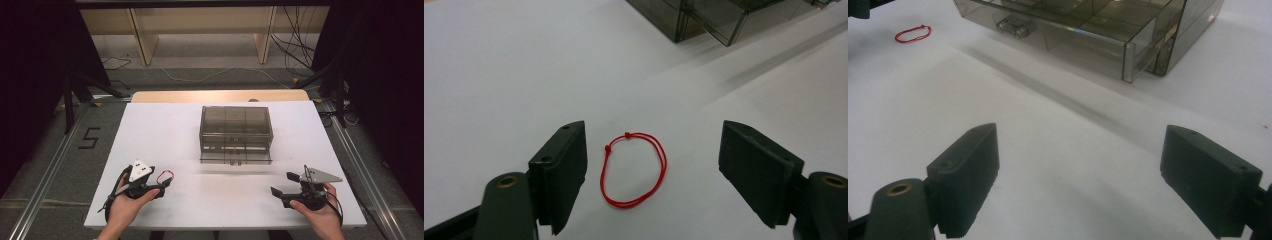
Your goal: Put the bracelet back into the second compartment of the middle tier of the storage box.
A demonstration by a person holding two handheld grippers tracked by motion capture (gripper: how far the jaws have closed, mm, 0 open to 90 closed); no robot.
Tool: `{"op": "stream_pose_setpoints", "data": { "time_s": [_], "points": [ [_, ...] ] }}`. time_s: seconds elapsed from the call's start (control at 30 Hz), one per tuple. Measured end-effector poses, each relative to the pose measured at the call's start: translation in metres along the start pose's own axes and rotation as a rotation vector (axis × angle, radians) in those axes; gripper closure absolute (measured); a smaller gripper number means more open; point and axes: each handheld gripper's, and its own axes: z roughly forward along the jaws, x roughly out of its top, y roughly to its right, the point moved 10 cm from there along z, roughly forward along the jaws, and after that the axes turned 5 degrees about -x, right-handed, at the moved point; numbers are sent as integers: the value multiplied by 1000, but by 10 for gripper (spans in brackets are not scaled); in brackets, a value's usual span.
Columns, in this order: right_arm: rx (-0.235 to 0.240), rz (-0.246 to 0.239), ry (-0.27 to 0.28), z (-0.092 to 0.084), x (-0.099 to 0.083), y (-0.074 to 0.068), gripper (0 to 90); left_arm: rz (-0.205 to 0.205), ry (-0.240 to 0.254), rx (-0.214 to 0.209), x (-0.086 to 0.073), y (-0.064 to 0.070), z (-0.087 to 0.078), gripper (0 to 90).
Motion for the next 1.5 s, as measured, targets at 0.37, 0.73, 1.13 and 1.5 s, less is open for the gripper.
{"op": "stream_pose_setpoints", "data": {
  "time_s": [0.37, 0.73, 1.13, 1.5],
  "points": [
    [-5, 0, -13, 0, -1, -1, 167, -11, 19, 27, 9, -12, 10, 342],
    [-2, 6, -15, 2, -1, -1, 167, -65, -31, 85, 10, -32, 24, 490],
    [1, 0, -25, 2, -3, -1, 167, -89, -145, 56, -13, -33, 42, 594],
    [0, 1, -26, 2, -3, -1, 167, -48, -166, 44, -14, -32, 47, 735]
  ]
}}
